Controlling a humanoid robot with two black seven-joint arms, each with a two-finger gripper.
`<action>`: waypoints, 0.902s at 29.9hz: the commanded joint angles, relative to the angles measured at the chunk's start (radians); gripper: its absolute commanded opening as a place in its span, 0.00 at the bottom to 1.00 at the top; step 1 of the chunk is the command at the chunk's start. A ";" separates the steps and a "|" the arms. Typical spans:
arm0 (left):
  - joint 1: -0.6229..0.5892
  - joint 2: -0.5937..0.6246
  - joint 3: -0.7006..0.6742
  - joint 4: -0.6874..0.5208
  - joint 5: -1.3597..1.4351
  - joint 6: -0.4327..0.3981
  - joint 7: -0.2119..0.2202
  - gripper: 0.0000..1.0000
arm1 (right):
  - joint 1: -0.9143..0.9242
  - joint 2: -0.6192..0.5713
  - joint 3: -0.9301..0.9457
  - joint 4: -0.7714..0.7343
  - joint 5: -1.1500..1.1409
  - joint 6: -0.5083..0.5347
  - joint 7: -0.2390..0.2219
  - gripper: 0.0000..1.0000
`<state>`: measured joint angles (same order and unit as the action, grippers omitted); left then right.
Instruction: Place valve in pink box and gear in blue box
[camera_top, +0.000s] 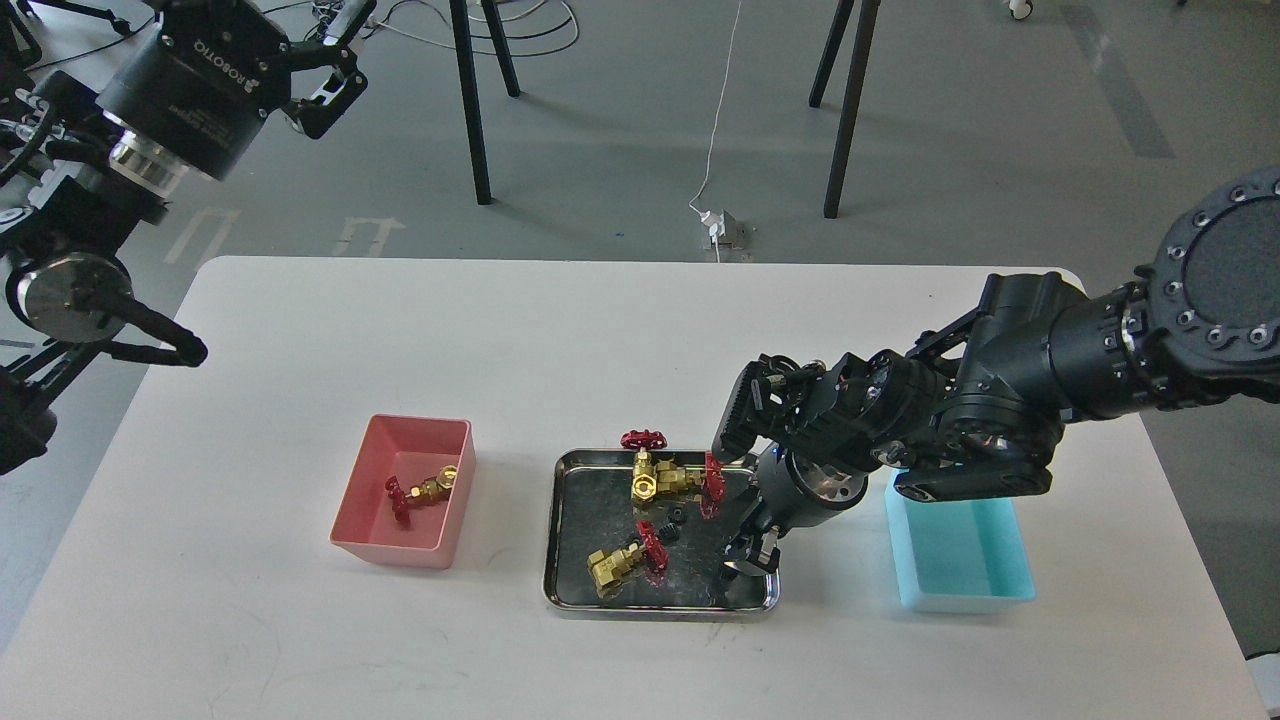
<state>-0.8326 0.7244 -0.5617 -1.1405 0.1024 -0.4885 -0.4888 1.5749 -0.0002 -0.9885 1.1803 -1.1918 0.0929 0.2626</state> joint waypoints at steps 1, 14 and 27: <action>0.016 -0.014 0.000 -0.001 0.003 0.000 0.000 0.99 | -0.012 0.000 0.002 -0.027 0.003 -0.001 0.000 0.59; 0.027 -0.033 0.000 -0.001 0.006 0.000 0.000 0.99 | -0.012 0.000 0.005 0.050 0.123 0.001 0.020 0.59; 0.036 -0.051 0.002 0.002 0.008 0.000 0.000 0.99 | -0.061 0.000 -0.016 0.027 0.116 -0.012 0.018 0.58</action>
<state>-0.7964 0.6757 -0.5599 -1.1390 0.1090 -0.4887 -0.4888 1.5187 0.0000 -1.0013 1.2175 -1.0752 0.0892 0.2812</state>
